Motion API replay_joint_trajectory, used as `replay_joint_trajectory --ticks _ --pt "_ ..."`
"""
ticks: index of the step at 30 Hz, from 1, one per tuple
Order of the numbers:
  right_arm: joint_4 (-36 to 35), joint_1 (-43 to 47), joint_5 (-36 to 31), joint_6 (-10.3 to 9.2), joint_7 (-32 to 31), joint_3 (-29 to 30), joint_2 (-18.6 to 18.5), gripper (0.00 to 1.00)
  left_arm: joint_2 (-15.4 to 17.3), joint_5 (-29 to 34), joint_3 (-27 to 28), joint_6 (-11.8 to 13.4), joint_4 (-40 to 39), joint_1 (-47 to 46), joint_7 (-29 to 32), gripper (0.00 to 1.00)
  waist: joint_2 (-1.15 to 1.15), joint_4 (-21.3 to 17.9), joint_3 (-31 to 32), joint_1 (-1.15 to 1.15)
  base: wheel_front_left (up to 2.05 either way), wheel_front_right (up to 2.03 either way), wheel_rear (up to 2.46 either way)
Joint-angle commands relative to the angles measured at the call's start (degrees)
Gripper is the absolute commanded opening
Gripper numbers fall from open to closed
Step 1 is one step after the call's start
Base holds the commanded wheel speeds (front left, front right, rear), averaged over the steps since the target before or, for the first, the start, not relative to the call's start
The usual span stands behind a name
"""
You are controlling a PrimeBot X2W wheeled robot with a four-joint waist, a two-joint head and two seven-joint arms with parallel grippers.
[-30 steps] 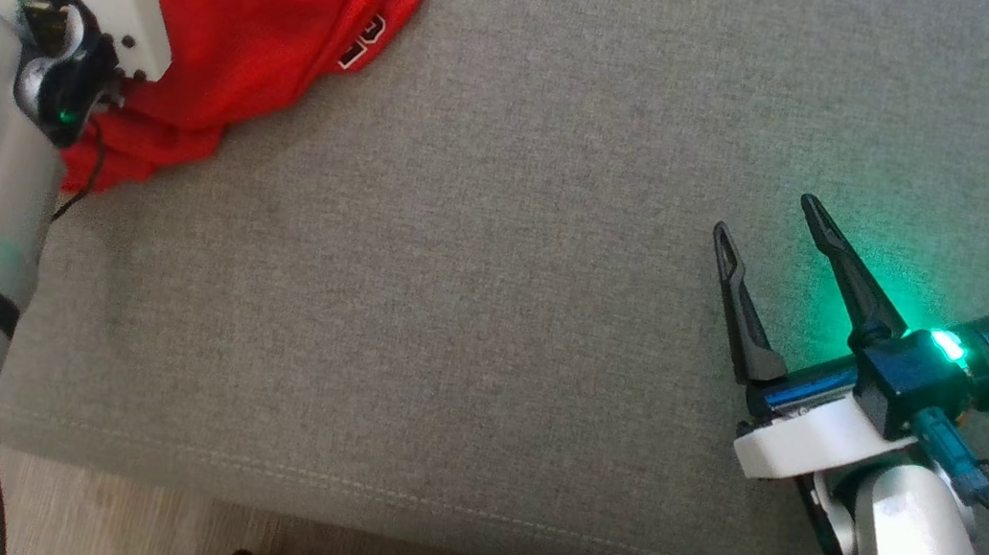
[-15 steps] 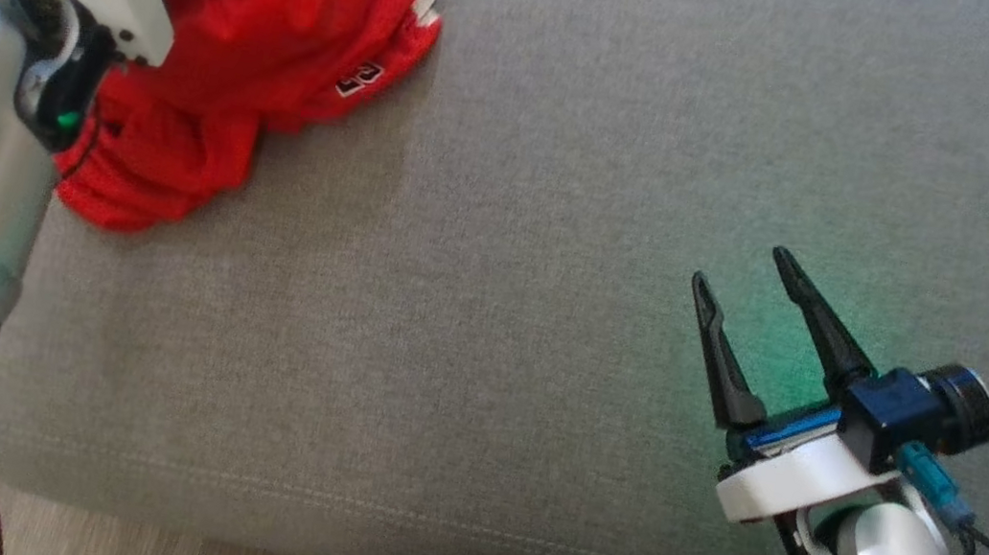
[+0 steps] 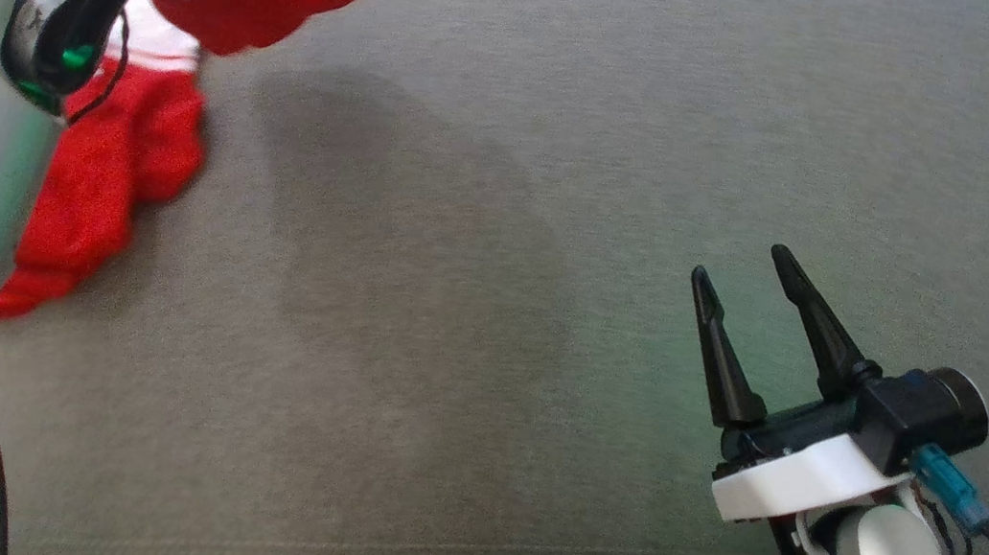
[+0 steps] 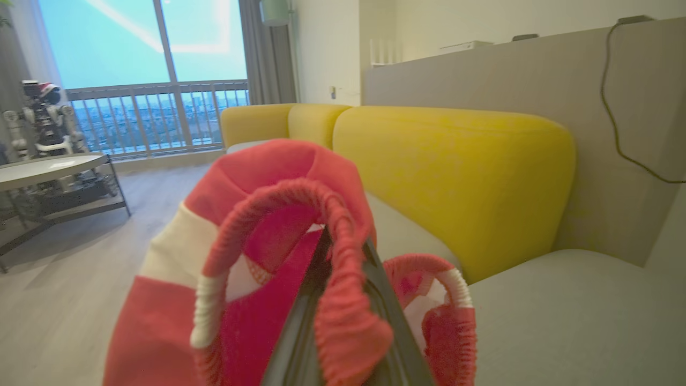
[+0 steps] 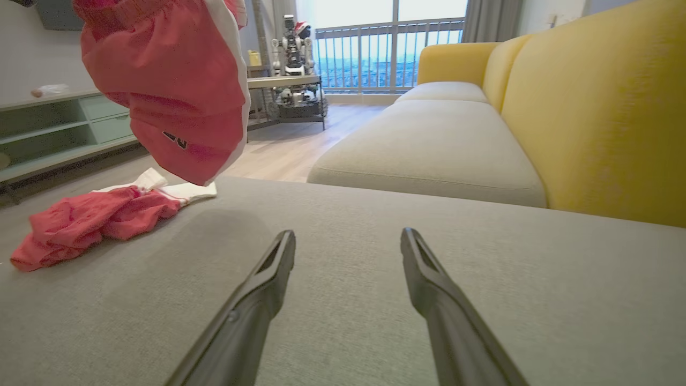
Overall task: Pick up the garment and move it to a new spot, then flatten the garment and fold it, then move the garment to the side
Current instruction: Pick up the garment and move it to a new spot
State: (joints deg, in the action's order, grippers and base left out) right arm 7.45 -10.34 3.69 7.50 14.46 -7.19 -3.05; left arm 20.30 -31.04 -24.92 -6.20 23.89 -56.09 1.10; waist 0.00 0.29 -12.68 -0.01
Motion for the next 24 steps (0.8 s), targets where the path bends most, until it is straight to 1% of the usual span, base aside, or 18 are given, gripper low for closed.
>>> replay_joint_trajectory --ticks 1,7,11,15,17,19,21,24 --pt "-2.12 -0.93 0.49 -0.01 0.54 -1.32 0.17 1.0 3.06 -0.77 2.28 0.46 -3.06 -1.8 0.58 0.0 0.0 -4.2 0.58 0.01 0.0 0.0 0.0" --pt "-3.38 -1.41 2.76 -0.01 0.54 -1.12 0.17 1.0 2.11 -2.9 2.32 1.25 -10.37 -2.29 3.88 0.0 0.0 -10.87 -0.63 0.01 0.0 0.0 0.0" --pt "-4.41 -2.1 4.37 -0.01 0.54 -0.98 0.17 1.0 -0.05 -5.15 1.76 1.2 -13.64 -3.43 5.94 0.0 0.0 -14.68 -2.32 0.01 0.0 0.0 0.0" --pt "-5.65 -2.8 5.71 -0.01 0.54 -0.45 0.17 1.0 -3.57 -6.89 0.44 1.34 -15.52 -3.62 6.23 0.0 0.0 -17.53 -4.43 0.01 0.0 0.0 0.0" --pt "-6.18 -3.19 6.29 -0.01 0.54 -0.37 0.17 1.0 -5.13 -6.33 -0.96 1.45 -15.58 -3.49 5.61 0.0 0.0 -18.67 -5.68 0.01 0.0 0.0 0.0" --pt "-6.88 -3.75 6.78 -0.01 0.54 -0.53 0.17 1.0 -5.87 -4.5 -2.81 1.57 -14.74 -3.27 4.73 0.0 0.0 -19.63 -7.02 0.01 0.0 0.0 0.0" --pt "-7.61 -4.3 7.41 -0.01 0.54 -0.78 0.17 1.0 -5.3 -1.59 -5.12 1.37 -13.0 -2.66 3.6 0.0 0.0 -20.48 -8.26 0.01 0.0 0.0 0.0" --pt "-8.54 -4.82 7.99 -0.01 0.54 -0.97 0.17 1.0 -4.43 1.0 -6.87 1.32 -9.2 -0.34 0.45 0.0 0.0 -21.02 -9.69 0.01 0.0 0.0 0.0"
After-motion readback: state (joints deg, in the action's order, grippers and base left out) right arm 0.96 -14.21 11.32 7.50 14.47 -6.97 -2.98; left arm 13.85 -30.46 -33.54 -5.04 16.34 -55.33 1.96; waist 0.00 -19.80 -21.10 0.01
